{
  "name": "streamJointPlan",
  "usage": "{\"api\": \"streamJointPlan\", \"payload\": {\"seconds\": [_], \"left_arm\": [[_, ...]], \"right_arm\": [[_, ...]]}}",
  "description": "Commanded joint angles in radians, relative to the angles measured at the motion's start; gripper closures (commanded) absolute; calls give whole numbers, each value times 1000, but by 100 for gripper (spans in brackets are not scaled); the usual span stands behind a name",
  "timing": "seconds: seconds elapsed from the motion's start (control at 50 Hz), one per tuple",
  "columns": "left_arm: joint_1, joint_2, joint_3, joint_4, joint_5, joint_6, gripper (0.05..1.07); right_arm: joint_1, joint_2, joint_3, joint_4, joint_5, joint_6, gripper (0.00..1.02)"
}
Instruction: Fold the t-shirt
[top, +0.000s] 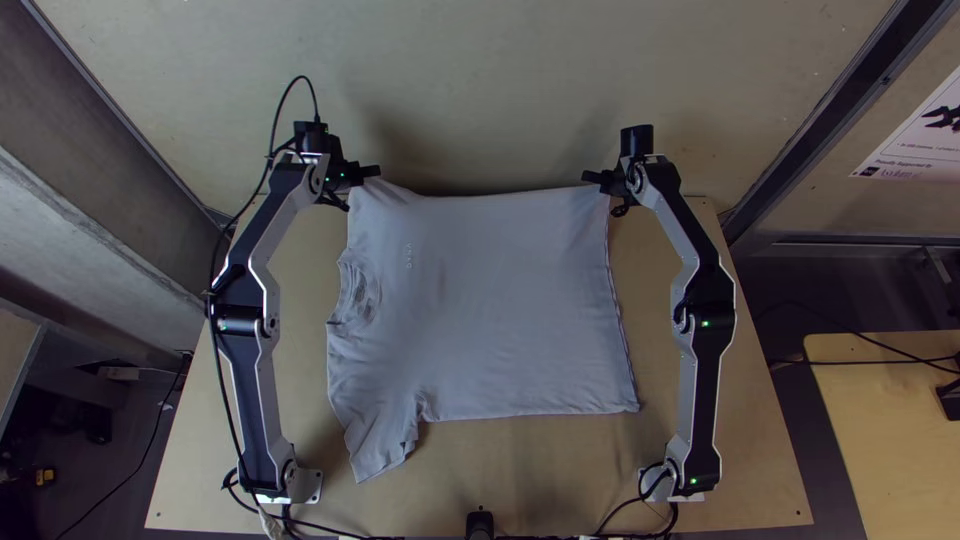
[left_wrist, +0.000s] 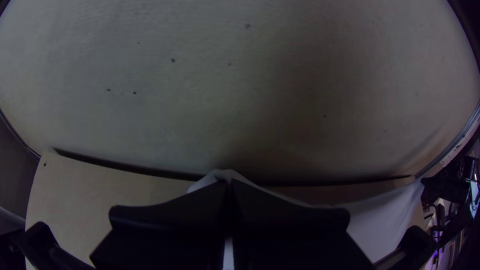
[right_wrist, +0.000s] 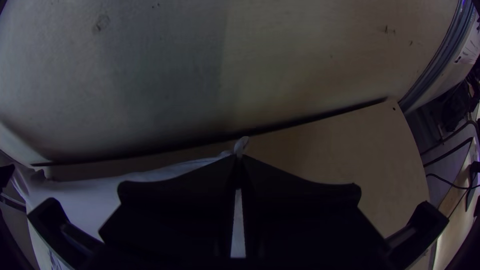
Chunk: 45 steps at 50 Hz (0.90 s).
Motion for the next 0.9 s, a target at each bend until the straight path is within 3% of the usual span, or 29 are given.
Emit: {"api": "streamJointPlan", "payload": {"seconds": [0.0,0.52,0.88], "left_arm": [[21,-74,-64,-17,12,2,105],[21,-370,-518,80,19,7,105],[18,-567,-820,152,25,10,105]], "right_arm": [[-8,-35,-39,-36,18,-12,100],[-1,-201,-263,-40,23,-21,100],[32,-368,-555,6,56,-13,100]]}}
